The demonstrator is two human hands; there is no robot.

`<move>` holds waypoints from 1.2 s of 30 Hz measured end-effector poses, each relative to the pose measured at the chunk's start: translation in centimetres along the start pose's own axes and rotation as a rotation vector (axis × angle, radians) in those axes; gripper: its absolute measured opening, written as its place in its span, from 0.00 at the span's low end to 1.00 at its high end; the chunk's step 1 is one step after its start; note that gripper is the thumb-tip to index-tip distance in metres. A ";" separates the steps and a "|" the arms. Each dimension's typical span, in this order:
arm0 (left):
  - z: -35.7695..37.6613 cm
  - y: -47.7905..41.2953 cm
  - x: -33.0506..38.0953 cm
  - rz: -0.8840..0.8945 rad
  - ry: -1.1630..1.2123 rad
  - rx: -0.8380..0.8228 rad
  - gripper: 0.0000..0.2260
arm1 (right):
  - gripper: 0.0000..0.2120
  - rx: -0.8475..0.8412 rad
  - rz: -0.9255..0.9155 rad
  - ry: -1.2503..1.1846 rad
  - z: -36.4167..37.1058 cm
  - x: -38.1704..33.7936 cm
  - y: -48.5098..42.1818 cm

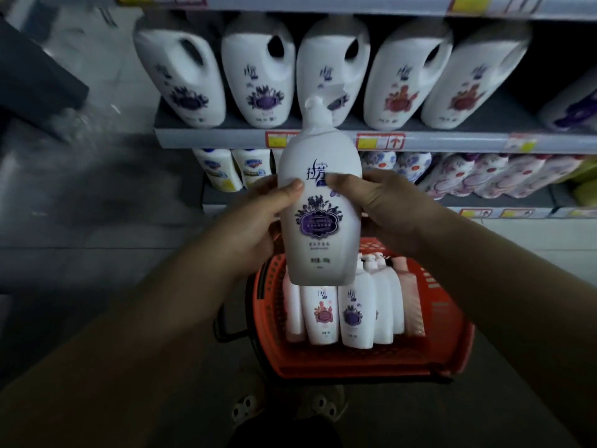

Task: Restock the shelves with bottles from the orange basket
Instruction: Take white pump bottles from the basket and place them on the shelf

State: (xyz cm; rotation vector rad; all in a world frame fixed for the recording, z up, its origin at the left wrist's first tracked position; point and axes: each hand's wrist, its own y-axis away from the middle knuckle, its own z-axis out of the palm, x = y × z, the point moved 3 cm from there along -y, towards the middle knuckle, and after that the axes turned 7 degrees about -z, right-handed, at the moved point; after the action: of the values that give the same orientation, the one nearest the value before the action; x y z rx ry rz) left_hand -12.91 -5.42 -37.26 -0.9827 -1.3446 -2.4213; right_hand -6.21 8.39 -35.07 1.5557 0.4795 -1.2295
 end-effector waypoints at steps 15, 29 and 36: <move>-1.8 3.9 16.2 0.442 -0.133 0.084 0.14 | 0.23 -0.118 -0.436 0.254 6.4 -13.9 -2.7; -1.5 1.3 28.8 0.862 -0.134 0.220 0.16 | 0.25 0.243 -0.805 0.437 10.4 -24.8 -8.8; -1.6 -1.3 30.2 0.924 -0.135 0.262 0.18 | 0.28 0.285 -0.870 0.487 10.8 -25.9 -12.2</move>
State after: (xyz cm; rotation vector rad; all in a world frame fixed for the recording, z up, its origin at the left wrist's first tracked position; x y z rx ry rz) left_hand -37.11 -1.80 -19.50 -1.3176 -0.8959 -1.4763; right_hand -31.00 10.55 -17.34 1.9798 1.4616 -1.5897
